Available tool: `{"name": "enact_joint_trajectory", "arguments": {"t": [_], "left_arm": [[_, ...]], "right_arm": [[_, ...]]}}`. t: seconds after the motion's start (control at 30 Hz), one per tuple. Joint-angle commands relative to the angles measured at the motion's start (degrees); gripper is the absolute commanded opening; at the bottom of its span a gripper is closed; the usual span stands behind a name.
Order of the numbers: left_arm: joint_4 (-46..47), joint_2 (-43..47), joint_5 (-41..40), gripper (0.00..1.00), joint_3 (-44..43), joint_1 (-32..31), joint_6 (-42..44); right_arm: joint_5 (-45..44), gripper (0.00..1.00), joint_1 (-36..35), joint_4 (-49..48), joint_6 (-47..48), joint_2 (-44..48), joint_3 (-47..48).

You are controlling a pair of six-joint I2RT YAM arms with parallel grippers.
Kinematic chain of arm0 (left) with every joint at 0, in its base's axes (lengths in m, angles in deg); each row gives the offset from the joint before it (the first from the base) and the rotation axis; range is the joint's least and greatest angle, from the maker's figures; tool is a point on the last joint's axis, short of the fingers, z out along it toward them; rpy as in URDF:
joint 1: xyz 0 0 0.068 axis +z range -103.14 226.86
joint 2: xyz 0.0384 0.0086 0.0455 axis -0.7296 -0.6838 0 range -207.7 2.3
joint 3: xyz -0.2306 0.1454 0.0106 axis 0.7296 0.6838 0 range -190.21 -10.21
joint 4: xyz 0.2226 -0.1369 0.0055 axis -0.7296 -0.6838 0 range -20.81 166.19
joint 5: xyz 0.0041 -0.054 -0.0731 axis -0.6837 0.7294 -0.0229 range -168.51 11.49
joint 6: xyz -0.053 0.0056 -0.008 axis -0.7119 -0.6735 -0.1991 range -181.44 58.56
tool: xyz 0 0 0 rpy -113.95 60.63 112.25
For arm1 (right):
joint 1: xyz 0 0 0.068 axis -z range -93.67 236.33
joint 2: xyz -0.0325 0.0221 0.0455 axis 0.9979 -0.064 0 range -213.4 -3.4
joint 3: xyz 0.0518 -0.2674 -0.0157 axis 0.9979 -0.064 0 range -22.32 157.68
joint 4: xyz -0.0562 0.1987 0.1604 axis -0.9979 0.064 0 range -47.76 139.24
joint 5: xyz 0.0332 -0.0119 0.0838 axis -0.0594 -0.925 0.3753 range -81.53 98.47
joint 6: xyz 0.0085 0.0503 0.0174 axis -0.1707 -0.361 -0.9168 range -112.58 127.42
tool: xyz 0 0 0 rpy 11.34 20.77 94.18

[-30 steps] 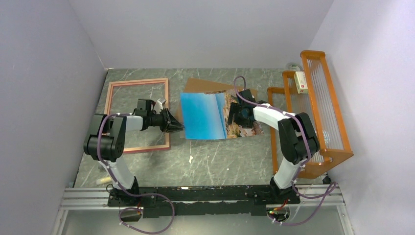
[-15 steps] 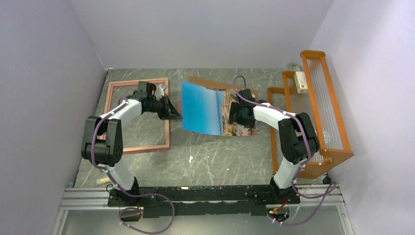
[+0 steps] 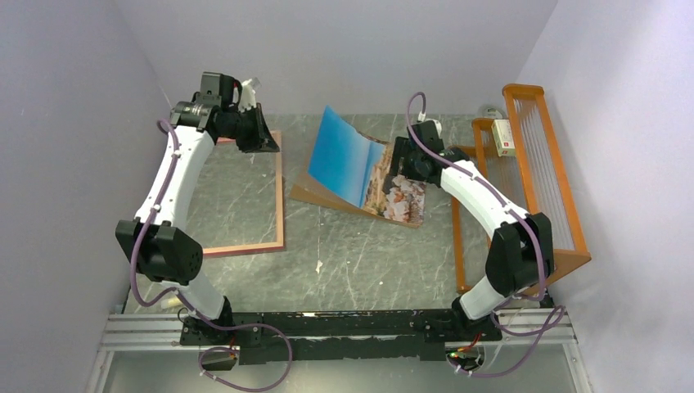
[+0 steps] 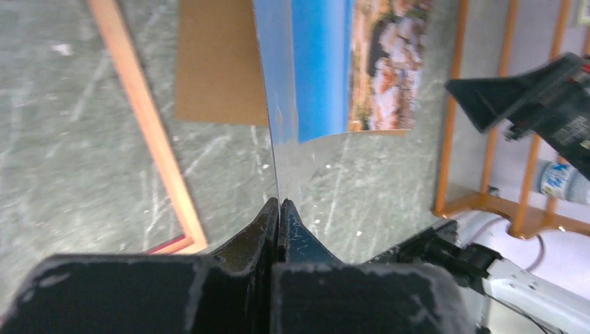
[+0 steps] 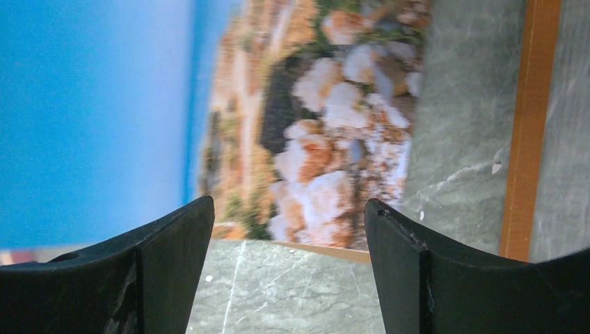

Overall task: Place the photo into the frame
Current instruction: Pick up the photo frame item at the center of the board.

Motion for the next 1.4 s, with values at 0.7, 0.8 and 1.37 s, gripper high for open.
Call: {"name": "enact_joint_trajectory", "arguments": {"t": [0.7,0.8,1.37], "left_arm": [[-2.0,14.0,-0.4,0.02,-22.8,0.1,17.8],[-3.0,13.8,2.8,0.03,-25.8,0.1,17.7],[6.9,14.8,21.2,0.03,-26.1,0.1,2.8]], "right_arm": [[36.9,0.99,-0.2,-12.5,13.7,4.4,24.5],[41.3,0.99,-0.2,-10.9,14.7,2.4,30.5],[56.8,0.99,0.4,-28.5,3.6,8.4,10.0]]}}
